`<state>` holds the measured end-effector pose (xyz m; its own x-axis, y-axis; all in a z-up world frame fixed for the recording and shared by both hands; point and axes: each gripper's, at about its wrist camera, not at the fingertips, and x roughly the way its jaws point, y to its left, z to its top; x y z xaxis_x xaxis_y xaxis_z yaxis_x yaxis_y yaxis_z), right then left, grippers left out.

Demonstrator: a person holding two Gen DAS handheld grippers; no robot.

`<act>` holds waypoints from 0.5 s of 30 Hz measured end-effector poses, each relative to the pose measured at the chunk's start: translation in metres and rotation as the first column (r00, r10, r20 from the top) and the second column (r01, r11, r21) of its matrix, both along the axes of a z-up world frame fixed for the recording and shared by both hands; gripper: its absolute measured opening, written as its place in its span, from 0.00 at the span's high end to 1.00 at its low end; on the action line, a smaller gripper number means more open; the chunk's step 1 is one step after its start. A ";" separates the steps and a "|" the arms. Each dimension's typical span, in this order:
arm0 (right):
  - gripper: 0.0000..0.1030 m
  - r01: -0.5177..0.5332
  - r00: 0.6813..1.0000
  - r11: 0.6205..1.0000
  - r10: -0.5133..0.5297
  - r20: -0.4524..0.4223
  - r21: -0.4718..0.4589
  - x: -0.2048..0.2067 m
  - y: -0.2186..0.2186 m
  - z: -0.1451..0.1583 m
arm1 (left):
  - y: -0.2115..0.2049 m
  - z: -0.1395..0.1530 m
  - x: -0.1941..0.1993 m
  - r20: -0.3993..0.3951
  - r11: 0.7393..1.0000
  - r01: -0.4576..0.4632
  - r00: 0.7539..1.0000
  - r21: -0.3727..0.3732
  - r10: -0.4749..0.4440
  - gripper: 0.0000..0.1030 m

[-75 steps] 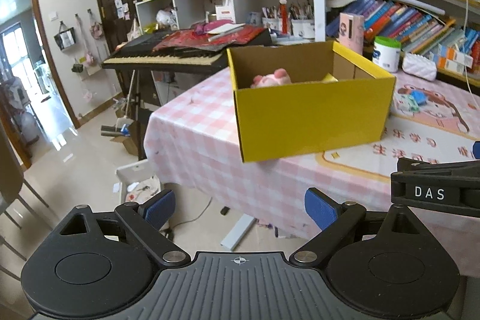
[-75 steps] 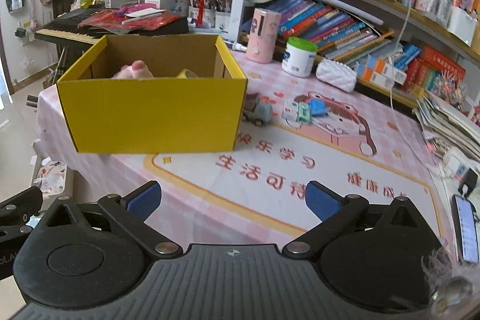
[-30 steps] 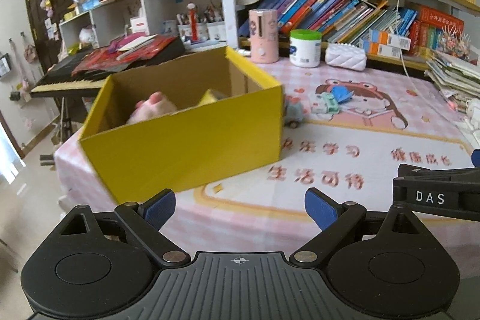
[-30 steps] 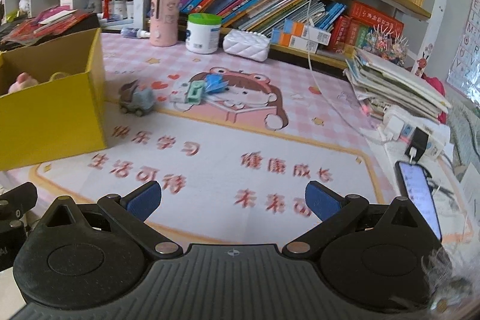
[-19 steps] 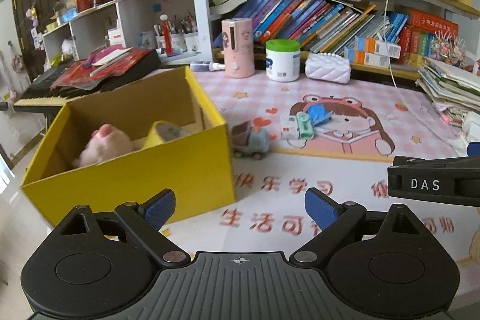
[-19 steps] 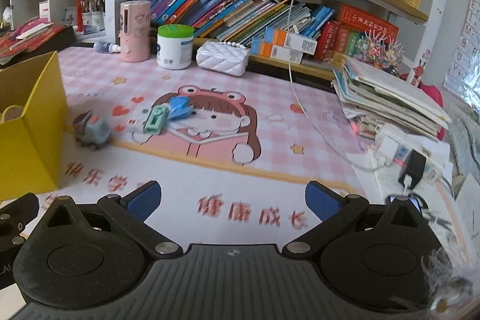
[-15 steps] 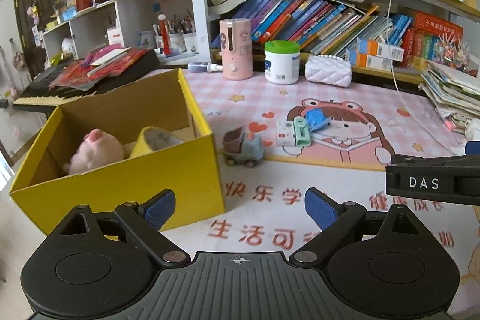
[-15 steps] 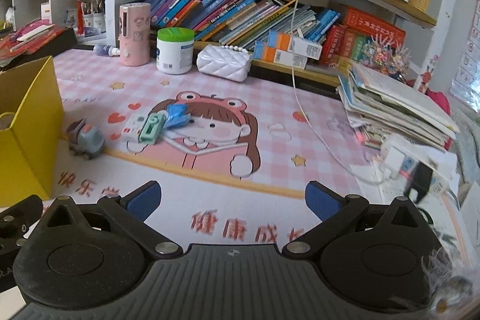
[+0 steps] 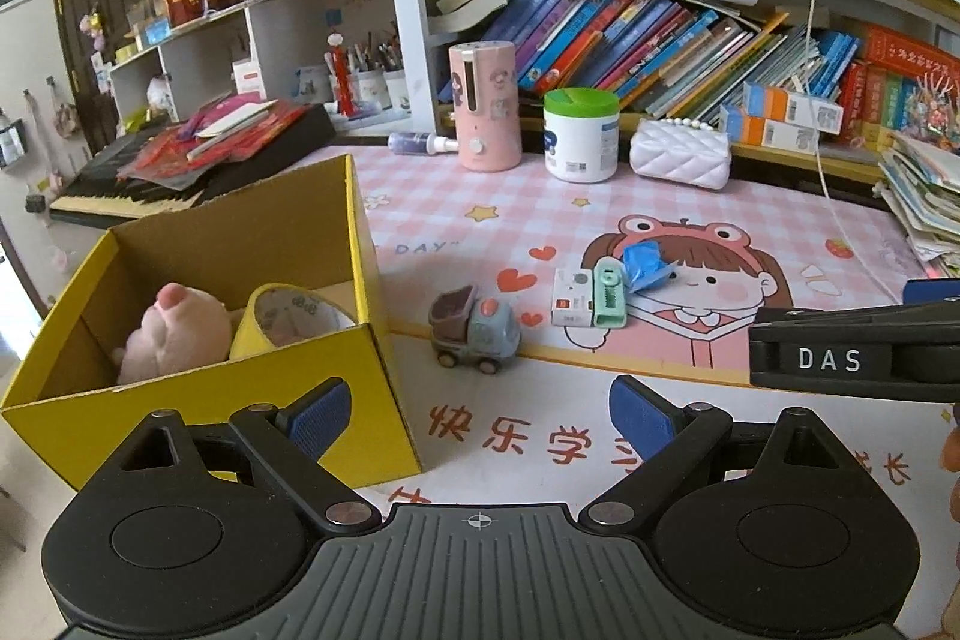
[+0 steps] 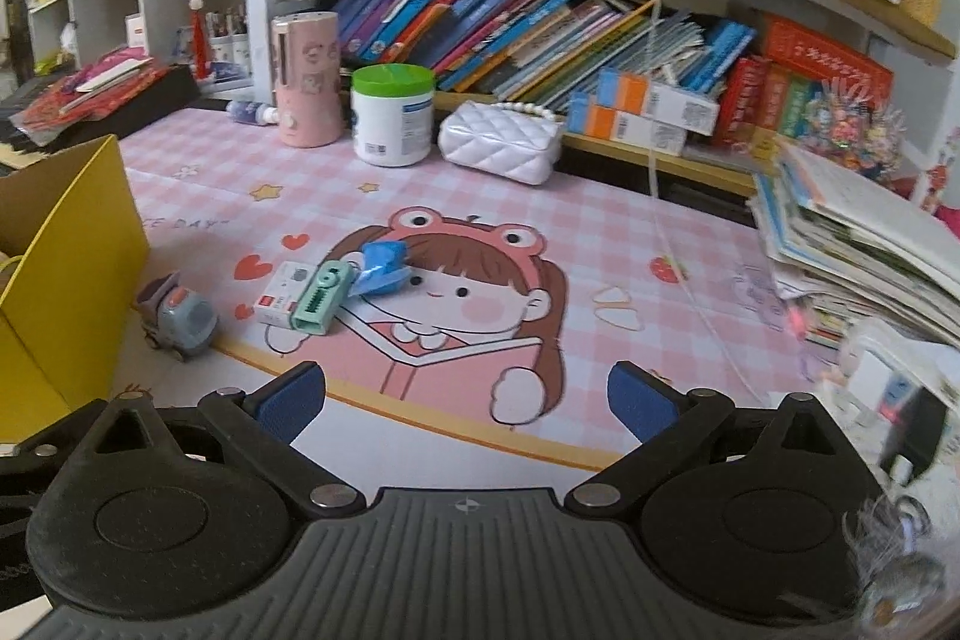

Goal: Organize objects
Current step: 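Withdraw both grippers from the box back over the desk mat, then grasp the blue plastic item with the right gripper while the left gripper grasps the grey toy car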

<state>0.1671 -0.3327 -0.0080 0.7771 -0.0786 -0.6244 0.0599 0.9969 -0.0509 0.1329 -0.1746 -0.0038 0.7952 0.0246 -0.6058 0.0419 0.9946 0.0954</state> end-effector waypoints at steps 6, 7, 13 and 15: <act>0.04 -0.067 0.998 0.997 0.067 -0.011 0.044 0.020 -0.001 -0.004 | -0.003 -0.005 0.005 -0.022 1.000 -0.016 1.000 0.023 0.016 0.08; 0.05 -0.074 0.997 0.996 0.075 -0.014 0.046 0.023 -0.001 -0.005 | -0.004 -0.006 0.007 -0.026 1.000 -0.018 0.999 0.023 0.019 0.08; 0.15 -0.097 0.995 0.993 0.098 -0.027 0.061 0.043 -0.007 -0.008 | -0.014 -0.008 0.012 -0.014 1.000 0.010 1.000 0.013 -0.010 0.12; 0.17 -0.099 0.995 0.993 0.101 -0.025 0.061 0.051 -0.011 -0.008 | -0.021 -0.009 0.016 -0.012 0.999 0.030 0.999 0.019 -0.030 0.16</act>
<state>0.2177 -0.3436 -0.0156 0.7615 0.0367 -0.6471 -0.0409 0.9991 0.0086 0.1493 -0.1961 -0.0129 0.7888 0.0124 -0.6145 0.0731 0.9908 0.1138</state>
